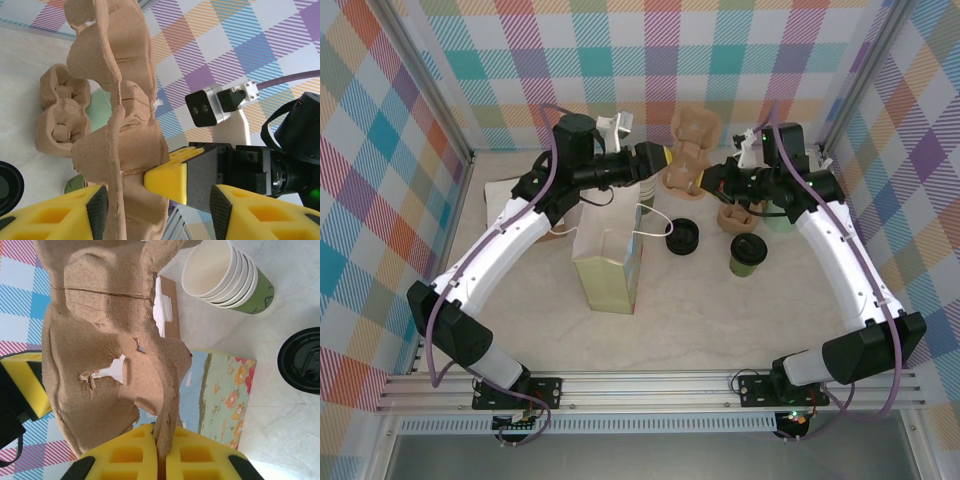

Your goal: Pack the takeout coffee

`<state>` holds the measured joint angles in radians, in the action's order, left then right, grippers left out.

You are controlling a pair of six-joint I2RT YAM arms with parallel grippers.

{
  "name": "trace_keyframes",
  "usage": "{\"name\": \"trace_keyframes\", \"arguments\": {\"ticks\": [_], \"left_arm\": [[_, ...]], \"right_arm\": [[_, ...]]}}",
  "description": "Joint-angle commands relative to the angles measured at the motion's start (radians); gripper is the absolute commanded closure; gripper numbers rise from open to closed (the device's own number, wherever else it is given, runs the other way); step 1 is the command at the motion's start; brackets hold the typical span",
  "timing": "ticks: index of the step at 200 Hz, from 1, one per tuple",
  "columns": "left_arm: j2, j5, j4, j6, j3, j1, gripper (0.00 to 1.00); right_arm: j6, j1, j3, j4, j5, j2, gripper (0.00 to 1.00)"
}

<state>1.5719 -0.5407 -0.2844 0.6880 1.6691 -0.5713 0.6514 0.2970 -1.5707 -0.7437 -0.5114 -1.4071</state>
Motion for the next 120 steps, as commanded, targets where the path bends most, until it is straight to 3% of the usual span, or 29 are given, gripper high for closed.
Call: {"name": "trace_keyframes", "arguments": {"ticks": [1,32,120], "left_arm": [[0.011,-0.013,0.015,-0.004,0.042,-0.013,0.44],[0.018,0.001,-0.039,-0.014,0.049,-0.016,0.47],[0.004,0.035,-0.078,-0.038,0.049,-0.017,0.84]], "right_arm": [[0.016,0.012,0.007,0.036,-0.036,0.017,0.9],[0.017,0.017,0.005,0.038,-0.039,0.019,0.9],[-0.03,0.021,0.005,0.013,-0.007,0.028,0.86]]}}
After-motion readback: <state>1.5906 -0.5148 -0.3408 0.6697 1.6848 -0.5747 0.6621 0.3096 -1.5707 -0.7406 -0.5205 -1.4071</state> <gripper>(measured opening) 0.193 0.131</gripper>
